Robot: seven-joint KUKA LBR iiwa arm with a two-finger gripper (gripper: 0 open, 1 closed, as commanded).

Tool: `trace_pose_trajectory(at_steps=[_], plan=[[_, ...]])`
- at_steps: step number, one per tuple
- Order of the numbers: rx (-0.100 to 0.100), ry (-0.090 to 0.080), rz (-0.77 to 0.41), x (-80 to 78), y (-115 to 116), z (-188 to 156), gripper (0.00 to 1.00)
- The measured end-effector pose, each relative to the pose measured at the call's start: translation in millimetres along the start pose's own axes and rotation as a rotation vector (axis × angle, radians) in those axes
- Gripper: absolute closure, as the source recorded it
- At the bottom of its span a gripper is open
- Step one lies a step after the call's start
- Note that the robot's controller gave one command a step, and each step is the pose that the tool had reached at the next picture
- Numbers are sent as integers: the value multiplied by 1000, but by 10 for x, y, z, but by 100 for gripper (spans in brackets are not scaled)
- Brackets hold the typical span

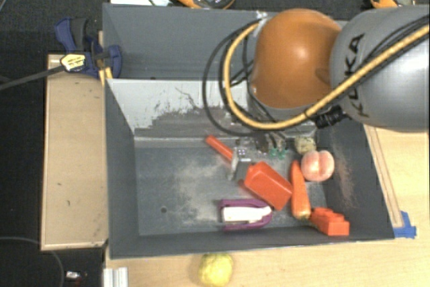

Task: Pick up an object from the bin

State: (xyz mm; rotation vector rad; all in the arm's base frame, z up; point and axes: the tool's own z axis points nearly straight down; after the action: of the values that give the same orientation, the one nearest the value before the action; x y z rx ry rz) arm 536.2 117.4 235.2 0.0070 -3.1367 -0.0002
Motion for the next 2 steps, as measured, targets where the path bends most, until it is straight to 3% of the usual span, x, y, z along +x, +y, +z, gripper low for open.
trace_pose_trajectory(at_steps=[1,2], plan=[[-1,-8,6,-13,-9,-47,0],[-3,-12,-4,-447,-334,1352,0]])
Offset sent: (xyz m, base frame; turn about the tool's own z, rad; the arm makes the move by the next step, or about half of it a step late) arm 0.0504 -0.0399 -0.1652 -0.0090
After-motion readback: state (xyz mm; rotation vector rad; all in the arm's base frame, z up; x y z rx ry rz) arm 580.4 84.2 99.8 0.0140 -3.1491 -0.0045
